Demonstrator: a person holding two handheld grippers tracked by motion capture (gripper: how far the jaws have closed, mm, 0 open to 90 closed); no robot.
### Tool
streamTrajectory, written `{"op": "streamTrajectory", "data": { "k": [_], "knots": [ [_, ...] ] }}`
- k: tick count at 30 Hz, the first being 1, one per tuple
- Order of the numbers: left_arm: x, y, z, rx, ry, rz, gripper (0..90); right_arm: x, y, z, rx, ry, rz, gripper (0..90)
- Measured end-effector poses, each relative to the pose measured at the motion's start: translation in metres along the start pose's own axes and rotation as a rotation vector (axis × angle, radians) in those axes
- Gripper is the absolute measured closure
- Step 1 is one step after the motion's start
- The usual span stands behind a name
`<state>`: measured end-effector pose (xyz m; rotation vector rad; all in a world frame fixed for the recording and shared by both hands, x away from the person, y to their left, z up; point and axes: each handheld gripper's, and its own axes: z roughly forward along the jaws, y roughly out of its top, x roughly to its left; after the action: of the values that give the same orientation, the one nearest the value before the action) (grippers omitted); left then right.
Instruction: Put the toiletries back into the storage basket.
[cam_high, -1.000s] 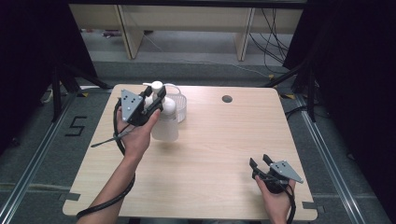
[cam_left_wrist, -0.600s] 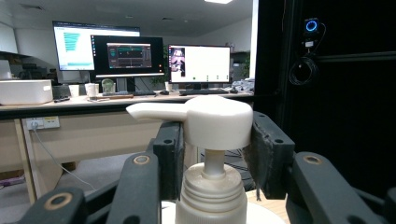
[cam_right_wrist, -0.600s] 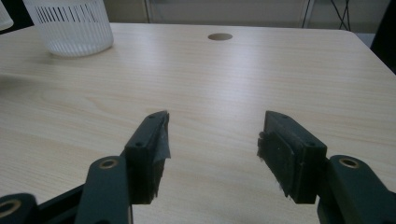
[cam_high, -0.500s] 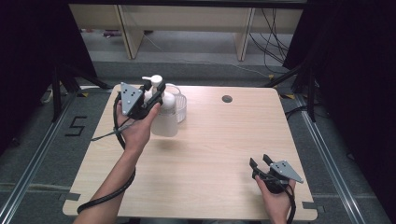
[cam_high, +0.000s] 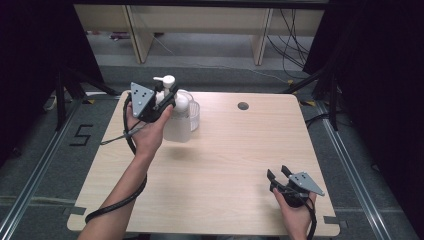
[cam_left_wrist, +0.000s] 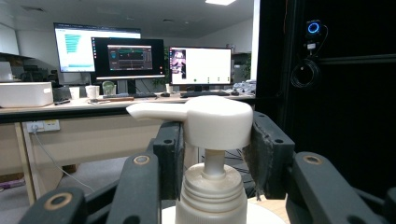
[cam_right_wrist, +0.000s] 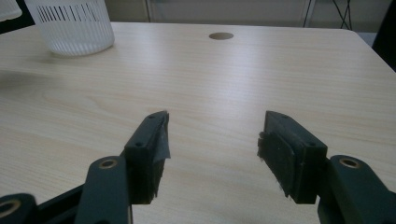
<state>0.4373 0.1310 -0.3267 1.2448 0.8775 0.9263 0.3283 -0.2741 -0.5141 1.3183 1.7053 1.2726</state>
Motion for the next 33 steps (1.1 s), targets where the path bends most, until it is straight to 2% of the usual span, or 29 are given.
{"op": "streamTrajectory", "data": {
  "k": [3,4,9,33],
  "knots": [
    [0.000,0.001,0.002,0.000,0.000,-0.001,59.1,0.000,0.000,0.000,0.004,0.000,0.004,41.9],
    [0.001,0.001,0.002,-0.001,0.001,-0.002,59.1,0.000,0.000,-0.001,0.006,-0.014,-0.018,41.8],
    [0.003,0.002,0.005,0.004,0.006,0.007,59.1,0.000,0.001,-0.001,0.011,-0.009,-0.008,41.6],
    [0.005,0.007,0.018,0.005,0.015,-0.002,59.0,0.000,0.001,-0.001,0.011,-0.010,-0.006,41.6]
  ]
}}
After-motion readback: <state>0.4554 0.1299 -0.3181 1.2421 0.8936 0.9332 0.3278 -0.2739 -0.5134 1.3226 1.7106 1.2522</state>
